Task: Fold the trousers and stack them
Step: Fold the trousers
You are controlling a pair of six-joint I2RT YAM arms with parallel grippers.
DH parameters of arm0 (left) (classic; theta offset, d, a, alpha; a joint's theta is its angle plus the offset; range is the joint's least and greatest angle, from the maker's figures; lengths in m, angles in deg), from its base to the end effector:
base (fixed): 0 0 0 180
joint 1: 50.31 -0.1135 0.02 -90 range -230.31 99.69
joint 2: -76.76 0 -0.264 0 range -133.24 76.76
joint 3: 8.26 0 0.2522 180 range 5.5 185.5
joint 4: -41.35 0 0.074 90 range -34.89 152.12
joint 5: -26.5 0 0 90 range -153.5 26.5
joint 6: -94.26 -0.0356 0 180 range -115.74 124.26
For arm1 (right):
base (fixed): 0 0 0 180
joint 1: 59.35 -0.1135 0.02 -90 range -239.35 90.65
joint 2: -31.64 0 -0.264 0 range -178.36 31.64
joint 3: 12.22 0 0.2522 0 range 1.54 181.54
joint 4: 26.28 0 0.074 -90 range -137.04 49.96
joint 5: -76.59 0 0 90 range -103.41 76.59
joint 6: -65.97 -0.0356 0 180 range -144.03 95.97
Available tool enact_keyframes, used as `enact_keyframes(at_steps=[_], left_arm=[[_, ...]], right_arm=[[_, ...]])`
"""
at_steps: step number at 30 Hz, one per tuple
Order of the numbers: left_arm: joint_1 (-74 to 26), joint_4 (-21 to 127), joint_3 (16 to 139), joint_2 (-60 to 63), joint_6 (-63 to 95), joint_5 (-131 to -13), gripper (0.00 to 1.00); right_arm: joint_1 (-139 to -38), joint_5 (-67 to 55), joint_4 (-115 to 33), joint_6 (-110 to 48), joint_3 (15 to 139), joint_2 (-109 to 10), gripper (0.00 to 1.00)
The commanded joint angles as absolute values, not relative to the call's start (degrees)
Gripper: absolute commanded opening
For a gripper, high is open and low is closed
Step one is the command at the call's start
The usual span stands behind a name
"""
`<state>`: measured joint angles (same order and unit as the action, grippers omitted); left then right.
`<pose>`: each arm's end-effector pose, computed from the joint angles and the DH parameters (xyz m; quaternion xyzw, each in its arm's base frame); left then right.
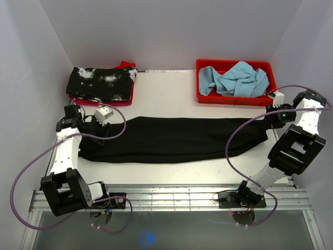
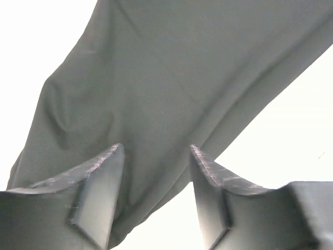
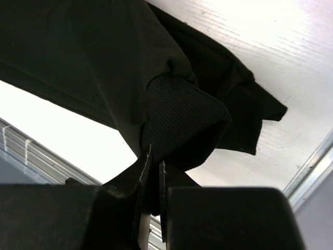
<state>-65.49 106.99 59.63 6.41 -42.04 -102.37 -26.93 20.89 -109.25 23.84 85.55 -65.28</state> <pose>0.2193 0.0363 0.2569 0.3092 0.8750 -0.1892 0.3209 0.2793 -0.1536 0.2769 -0.1482 0.9419 0.1825 0.2399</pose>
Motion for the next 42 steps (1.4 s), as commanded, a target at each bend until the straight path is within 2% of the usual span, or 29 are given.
enact_keyframes(at_steps=[1,3,12,19,23,26,33,34,42], left_arm=[[-64.47,114.35,58.86,7.06,-57.76,-103.94,0.62],[-63.68,114.27,57.63,7.24,-59.45,-103.05,0.57],[-54.80,107.95,52.62,5.48,-58.58,-98.66,0.62],[-48.47,102.68,50.33,1.36,-57.53,-95.06,0.62],[-46.80,101.61,49.98,-0.32,-57.43,-94.09,0.59],[-45.83,101.26,49.28,-0.85,-58.14,-93.38,0.52],[-45.57,103.36,50.50,2.04,-57.61,-92.59,0.10],[-45.57,104.41,51.55,2.66,-57.26,-92.50,0.00],[-45.92,112.41,57.27,8.03,-55.85,-93.91,0.00]], right_arm=[[-27.54,21.22,-110.53,22.03,84.95,-66.26,0.08],[-27.62,21.31,-110.26,20.88,85.30,-66.97,0.08],[-27.89,20.60,-110.09,19.39,86.71,-68.02,0.08],[-27.89,19.90,-110.35,19.12,87.14,-67.94,0.08],[-27.89,19.81,-110.35,18.77,87.59,-68.20,0.08],[-27.98,19.90,-110.18,18.42,88.02,-68.46,0.08],[-28.07,19.90,-110.18,17.80,90.30,-68.64,0.08],[-28.15,19.90,-110.35,17.80,90.83,-68.64,0.08],[-28.15,19.38,-113.42,19.29,95.58,-68.38,0.08]])
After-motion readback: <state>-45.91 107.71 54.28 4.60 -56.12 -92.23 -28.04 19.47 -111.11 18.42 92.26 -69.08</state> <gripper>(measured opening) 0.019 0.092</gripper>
